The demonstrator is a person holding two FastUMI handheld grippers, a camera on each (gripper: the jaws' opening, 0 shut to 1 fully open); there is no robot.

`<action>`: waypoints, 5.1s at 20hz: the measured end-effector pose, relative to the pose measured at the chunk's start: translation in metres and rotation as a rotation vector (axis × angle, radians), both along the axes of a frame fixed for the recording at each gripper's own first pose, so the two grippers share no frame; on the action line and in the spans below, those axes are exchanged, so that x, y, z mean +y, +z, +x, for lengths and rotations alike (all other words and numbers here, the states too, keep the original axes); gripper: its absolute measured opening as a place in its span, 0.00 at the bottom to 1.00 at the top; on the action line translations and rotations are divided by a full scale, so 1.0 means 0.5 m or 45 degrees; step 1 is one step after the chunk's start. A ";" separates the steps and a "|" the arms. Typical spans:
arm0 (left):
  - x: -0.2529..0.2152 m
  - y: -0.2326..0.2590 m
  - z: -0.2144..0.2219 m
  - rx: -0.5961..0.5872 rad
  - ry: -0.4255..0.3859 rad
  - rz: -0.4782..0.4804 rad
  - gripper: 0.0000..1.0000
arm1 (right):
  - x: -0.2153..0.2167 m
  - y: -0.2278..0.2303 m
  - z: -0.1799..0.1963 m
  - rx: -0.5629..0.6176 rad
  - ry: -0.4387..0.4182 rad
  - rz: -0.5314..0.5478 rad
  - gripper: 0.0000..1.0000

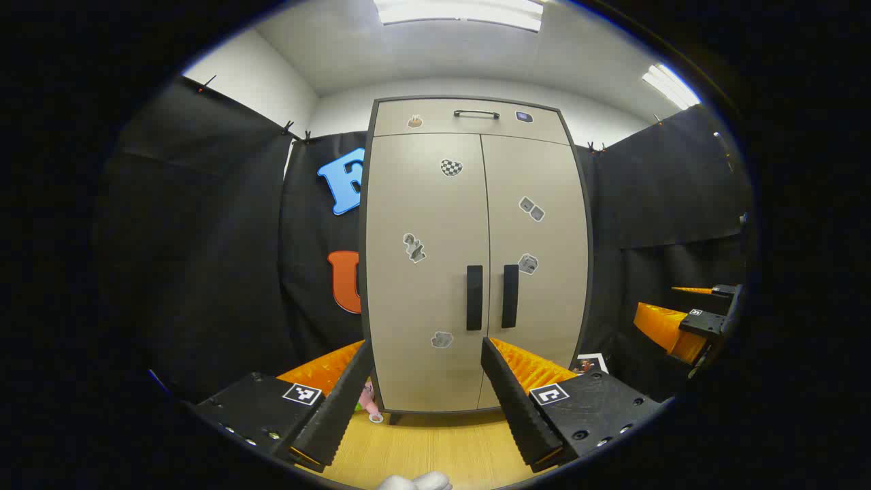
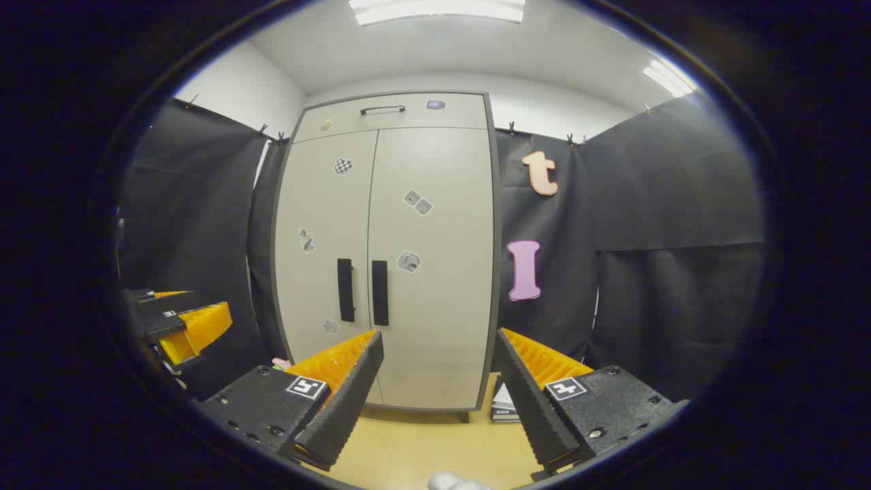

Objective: Open the right door of the double-door shoe cabinet with the right hand, and open the left door with the left hand.

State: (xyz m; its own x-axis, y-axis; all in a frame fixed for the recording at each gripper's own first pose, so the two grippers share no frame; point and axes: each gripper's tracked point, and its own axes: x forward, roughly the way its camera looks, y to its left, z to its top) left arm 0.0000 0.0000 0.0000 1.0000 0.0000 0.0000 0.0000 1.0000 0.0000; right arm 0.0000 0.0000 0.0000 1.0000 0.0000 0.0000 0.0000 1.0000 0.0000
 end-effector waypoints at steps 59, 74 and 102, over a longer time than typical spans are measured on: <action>0.211 -0.014 -0.049 0.055 0.328 0.026 0.95 | 0.223 -0.032 0.582 0.166 0.002 0.005 0.31; 0.168 -0.006 -0.137 0.008 0.248 0.029 0.95 | 0.199 -0.032 0.552 0.173 0.141 0.005 0.23; -0.073 -0.032 -0.046 0.040 -0.061 -0.011 0.95 | 0.117 -0.028 0.555 0.151 0.027 -0.021 0.10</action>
State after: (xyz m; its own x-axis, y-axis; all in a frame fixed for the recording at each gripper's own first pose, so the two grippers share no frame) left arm -0.0228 -0.0365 -0.0159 0.9983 -0.0481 -0.0315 0.0478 0.9988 -0.0092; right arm 0.2776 0.0586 -0.0138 0.9927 0.0199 -0.1187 -0.0218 0.9996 -0.0151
